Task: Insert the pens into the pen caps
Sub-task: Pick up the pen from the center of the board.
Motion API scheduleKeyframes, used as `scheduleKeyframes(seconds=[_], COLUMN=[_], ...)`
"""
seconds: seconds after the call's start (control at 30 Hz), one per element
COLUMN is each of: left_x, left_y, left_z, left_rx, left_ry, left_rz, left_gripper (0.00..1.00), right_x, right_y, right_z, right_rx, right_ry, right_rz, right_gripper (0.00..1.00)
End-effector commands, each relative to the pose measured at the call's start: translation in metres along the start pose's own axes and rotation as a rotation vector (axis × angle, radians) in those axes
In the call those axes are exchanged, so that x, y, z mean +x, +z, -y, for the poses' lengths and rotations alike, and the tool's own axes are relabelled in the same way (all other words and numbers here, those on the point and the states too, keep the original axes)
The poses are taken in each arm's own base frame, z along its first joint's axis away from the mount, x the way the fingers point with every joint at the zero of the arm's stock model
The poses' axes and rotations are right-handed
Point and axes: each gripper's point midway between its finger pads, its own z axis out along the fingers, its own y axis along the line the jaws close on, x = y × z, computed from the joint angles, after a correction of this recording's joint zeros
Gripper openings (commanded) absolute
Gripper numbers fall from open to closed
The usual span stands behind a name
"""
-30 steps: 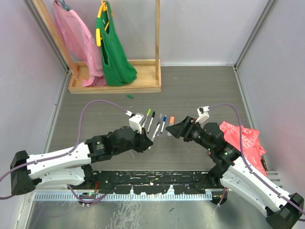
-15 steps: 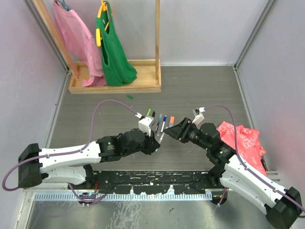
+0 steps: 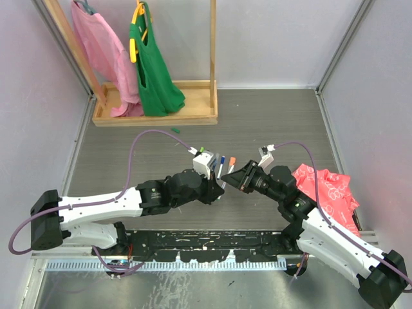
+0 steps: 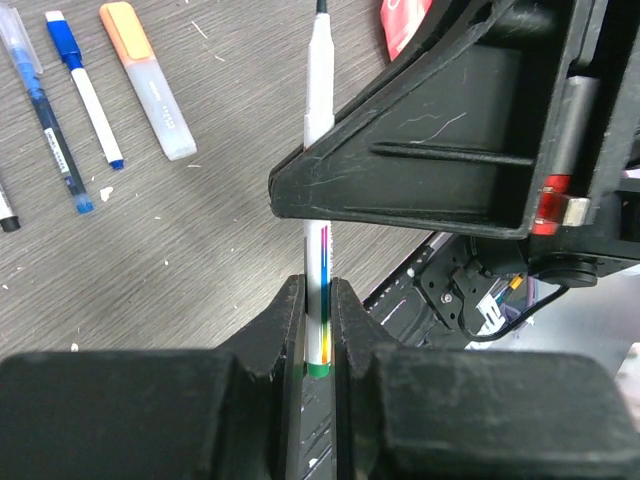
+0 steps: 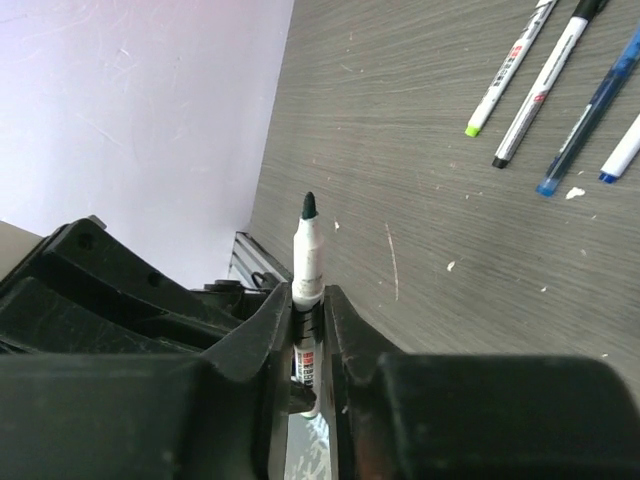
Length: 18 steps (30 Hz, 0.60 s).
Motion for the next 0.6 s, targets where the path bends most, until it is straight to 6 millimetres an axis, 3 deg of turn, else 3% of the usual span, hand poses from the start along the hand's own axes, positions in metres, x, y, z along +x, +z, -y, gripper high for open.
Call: scheduleKeyframes(seconds=[0.0,0.07,0.17,0.3,0.57], left_x=[-0.028,-0.027,-0.027,-0.027,-0.031], left_y=[-0.001,-0.001,-0.004,-0.009,-0.024], left_z=[0.025,0.023,0.018,0.009,-0.01], left_rx=[0.071,0.063,0.041,0.011,-0.057], left_ry=[-0.019,-0.023,-0.031,-0.032,-0.012], left_rz=[0.077,0.076,0.081,0.09,0.123], left_gripper=[0.0,0.04,0.16,0.3,0.44], right_x=[-0.006,-0.006,-0.009,-0.012,-0.016], right_y=[0.0,0.0,-0.002,-0.004,-0.01], right_z=[-0.014,-0.012,-0.011,-0.01,0.003], right_rx=[-0.057,-0.043,-0.029,-0.011,0.063], right_ry=[-0.031,-0.04,-0.051,-0.075,-0.099], right_rz=[0.014,0.019,0.033,0.043,0.07], right_gripper=[0.12,0.04,0.0,0.0,0.0])
